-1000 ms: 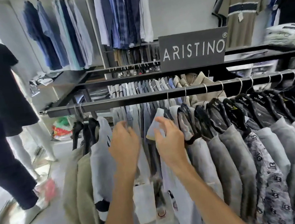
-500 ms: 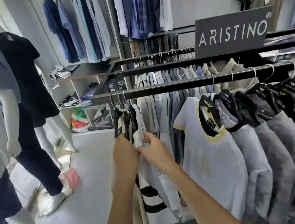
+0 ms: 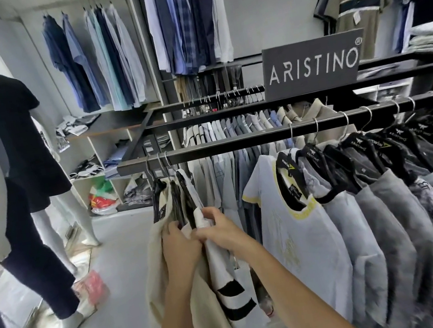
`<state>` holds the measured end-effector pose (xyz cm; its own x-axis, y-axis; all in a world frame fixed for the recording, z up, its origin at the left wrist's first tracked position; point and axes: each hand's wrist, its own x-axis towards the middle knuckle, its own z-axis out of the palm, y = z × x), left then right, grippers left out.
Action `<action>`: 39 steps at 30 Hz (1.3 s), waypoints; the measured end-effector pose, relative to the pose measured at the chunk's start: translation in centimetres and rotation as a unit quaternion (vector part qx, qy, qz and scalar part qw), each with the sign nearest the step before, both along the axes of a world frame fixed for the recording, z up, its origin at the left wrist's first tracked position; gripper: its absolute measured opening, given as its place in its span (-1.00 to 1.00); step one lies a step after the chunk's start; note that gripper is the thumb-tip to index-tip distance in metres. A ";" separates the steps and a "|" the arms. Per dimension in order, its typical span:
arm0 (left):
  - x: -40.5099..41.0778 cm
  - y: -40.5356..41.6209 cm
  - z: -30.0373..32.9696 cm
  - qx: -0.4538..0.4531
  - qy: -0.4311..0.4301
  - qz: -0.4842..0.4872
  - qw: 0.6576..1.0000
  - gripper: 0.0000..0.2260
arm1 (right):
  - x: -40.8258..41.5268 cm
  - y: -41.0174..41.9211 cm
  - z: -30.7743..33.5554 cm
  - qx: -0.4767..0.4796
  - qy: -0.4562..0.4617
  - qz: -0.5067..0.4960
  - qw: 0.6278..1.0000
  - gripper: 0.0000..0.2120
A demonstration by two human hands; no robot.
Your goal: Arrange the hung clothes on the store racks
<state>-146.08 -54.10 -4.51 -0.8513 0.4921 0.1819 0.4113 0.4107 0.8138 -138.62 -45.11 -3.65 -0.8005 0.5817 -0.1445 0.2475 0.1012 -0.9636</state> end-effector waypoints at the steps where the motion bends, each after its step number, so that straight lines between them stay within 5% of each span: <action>1: 0.0 0.0 0.0 -0.006 -0.004 0.005 1.000 -0.61 | -0.1 0.2 0.0 0.014 -0.015 0.013 1.000 -0.35; 15: 2.4 3.3 0.3 -0.026 -0.012 -0.004 1.000 -0.74 | 1.1 0.7 -0.9 0.187 -0.042 -0.156 0.969 -0.74; 30: 10.6 9.2 1.2 -0.037 0.001 -0.039 0.999 -0.74 | 9.4 5.8 -0.9 0.186 -0.039 -0.254 0.948 -0.77; 39: 11.1 9.8 0.0 -0.071 0.057 -0.044 0.995 -0.69 | 10.7 5.8 -0.6 0.178 -0.054 -0.223 0.957 -0.71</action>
